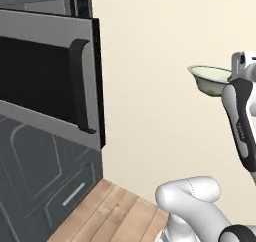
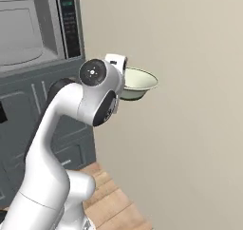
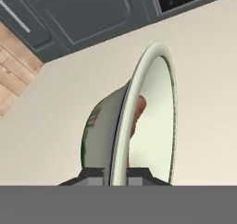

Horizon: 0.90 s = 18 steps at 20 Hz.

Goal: Pick the potato from the sink and place it in the bowl. Then pick the bowl and place it in the microwave. Then close the microwave door and press the start button.

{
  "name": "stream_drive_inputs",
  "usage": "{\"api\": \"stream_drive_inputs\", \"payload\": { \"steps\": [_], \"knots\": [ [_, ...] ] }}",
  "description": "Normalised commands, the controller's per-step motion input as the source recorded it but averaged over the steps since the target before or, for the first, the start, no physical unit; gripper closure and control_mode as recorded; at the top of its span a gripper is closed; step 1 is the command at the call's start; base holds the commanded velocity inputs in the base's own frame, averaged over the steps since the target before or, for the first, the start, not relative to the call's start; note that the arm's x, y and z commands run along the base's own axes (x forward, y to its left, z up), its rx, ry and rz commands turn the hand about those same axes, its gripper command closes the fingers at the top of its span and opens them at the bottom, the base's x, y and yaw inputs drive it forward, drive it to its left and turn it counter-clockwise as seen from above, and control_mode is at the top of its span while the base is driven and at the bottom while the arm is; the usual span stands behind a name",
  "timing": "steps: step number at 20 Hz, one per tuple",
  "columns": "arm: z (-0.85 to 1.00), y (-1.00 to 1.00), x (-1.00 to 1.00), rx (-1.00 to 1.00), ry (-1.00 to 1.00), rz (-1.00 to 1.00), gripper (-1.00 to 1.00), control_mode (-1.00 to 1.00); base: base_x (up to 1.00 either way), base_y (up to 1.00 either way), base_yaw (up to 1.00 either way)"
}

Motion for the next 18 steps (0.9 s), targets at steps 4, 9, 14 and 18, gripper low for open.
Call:
{"api": "stream_drive_inputs", "payload": {
  "steps": [4, 9, 14, 18],
  "knots": [
    [0.0, 0.0, 0.0, 0.0, 0.0, 0.0, 1.0, 1.0, 0.26, -0.02, 0.76],
    [0.0, 0.0, 0.0, 0.0, 0.0, 0.0, 1.0, 1.0, 0.46, -0.16, 0.69],
    [0.0, 0.0, 0.0, 0.0, 0.0, 0.0, 1.0, 1.0, 0.87, -0.42, 0.54],
    [0.0, 0.0, 0.0, 0.0, 0.0, 0.0, 1.0, 1.0, 0.56, -0.49, 0.44]
  ]
}}
